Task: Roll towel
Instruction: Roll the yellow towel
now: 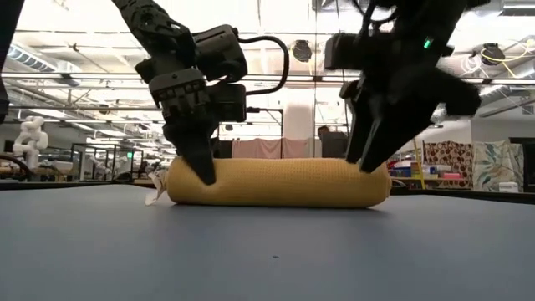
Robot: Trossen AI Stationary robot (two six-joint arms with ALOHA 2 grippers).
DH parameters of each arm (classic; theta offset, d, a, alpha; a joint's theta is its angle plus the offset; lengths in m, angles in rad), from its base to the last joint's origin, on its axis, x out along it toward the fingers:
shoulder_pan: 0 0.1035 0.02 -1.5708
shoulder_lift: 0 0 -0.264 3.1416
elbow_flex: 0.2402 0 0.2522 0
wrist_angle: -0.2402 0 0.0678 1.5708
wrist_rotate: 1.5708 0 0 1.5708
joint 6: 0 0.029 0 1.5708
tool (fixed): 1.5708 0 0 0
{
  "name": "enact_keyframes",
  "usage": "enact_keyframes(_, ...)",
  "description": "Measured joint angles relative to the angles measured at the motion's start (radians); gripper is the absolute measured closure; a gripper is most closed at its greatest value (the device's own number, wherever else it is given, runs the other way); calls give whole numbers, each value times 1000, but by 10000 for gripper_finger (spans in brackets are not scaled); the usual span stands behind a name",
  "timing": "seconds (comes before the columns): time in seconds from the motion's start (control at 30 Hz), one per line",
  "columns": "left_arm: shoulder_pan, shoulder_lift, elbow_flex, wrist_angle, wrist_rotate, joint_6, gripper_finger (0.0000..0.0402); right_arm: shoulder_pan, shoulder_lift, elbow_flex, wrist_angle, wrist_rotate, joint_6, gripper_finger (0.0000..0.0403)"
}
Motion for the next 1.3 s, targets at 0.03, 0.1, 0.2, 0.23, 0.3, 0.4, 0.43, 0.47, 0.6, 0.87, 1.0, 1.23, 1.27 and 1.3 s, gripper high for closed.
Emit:
enact_keyframes(0.03,4,0,0,0,9,0,343,-1,11,0,-3,27,1,196)
enact_keyframes(0.1,6,0,0,-1,17,-1,343,-7,22,0,-1,45,-1,196)
enact_keyframes(0.2,5,0,0,-7,30,-1,343,-19,24,0,6,45,-2,196)
enact_keyframes(0.23,5,0,0,-11,31,-1,343,-24,24,0,11,44,-7,196)
enact_keyframes(0.3,5,0,0,-23,32,-1,343,-31,22,0,16,44,-26,194)
enact_keyframes(0.4,5,0,0,-35,32,-1,343,-35,20,0,27,44,-48,181)
enact_keyframes(0.43,5,0,0,-37,32,-1,343,-35,20,0,27,46,-53,175)
enact_keyframes(0.47,5,0,0,-37,31,-1,343,-35,20,0,27,52,-55,167)
enact_keyframes(0.6,2,0,0,-39,26,-1,343,-38,20,0,29,69,-56,143)
enact_keyframes(0.87,2,0,0,-40,8,-1,343,-88,43,0,60,-74,-36,159)
enact_keyframes(1.0,2,0,1,-41,5,-3,343,-102,80,0,65,-95,-42,186)
enact_keyframes(1.23,2,0,1,-31,-5,-18,343,-129,125,2,78,-177,-52,241)
enact_keyframes(1.27,1,0,1,-24,-22,-22,342,-138,125,3,78,-190,-54,250)
enact_keyframes(1.3,-1,0,1,-18,-48,-26,340,-146,123,3,78,-206,-56,260)
